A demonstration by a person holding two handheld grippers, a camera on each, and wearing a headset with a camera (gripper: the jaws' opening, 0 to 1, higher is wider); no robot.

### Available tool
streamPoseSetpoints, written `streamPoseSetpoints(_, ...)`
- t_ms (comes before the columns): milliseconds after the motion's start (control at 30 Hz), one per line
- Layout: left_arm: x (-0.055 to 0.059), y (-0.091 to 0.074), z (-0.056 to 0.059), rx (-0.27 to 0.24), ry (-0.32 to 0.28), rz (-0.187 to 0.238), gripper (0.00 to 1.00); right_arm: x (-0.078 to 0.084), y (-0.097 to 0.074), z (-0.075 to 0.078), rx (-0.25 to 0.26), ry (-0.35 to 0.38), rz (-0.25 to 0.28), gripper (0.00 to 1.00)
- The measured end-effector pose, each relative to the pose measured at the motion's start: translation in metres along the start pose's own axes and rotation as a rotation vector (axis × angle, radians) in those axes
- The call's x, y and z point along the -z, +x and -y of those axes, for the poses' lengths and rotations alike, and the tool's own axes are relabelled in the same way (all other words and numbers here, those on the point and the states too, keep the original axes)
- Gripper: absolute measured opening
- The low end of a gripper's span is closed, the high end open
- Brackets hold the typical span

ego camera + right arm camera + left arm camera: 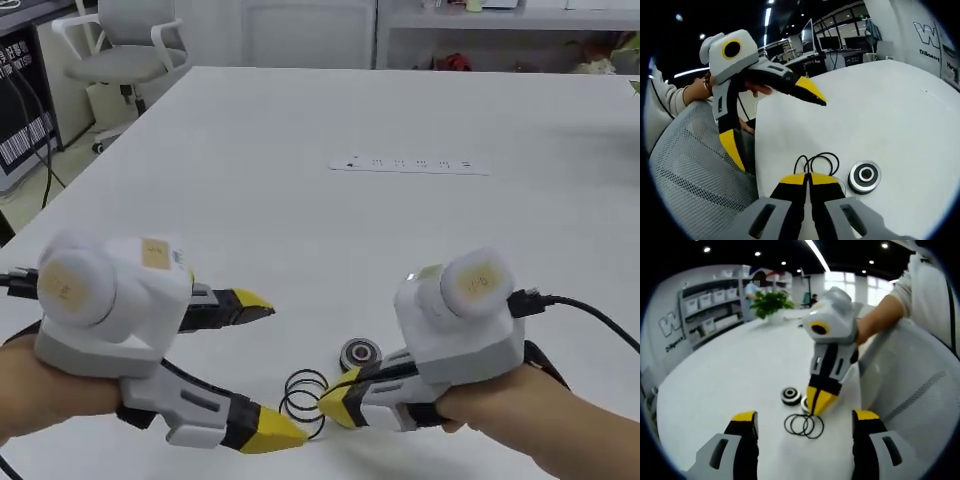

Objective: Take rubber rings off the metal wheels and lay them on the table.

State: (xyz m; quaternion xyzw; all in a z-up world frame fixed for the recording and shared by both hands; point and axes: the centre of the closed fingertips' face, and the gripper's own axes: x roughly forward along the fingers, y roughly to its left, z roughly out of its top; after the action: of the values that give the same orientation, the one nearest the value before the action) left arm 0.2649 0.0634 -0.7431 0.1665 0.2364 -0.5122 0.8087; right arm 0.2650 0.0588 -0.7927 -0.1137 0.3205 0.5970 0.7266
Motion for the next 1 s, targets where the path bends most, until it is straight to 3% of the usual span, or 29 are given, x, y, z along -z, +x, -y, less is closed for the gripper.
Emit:
streamPoseSetpoints(100,0.001,0.001,0.001,0.003,0.005,-0.008,0.78,0.0,0.001,0.0,0.01,-0.031,-0.002,0.0)
streamPoseSetpoints(567,0.004,0.001,0.003,0.009,0.01,-0.019,0.77,0.0,0.0,0.01,0.042,-0.04,0.004,0.03)
streamPoseSetpoints(1000,0.008,0.0,0.0,0.006,0.014,-0.027,0.76,-0.011,-0.017,0.031,0.089,0.017,0.064,0.04)
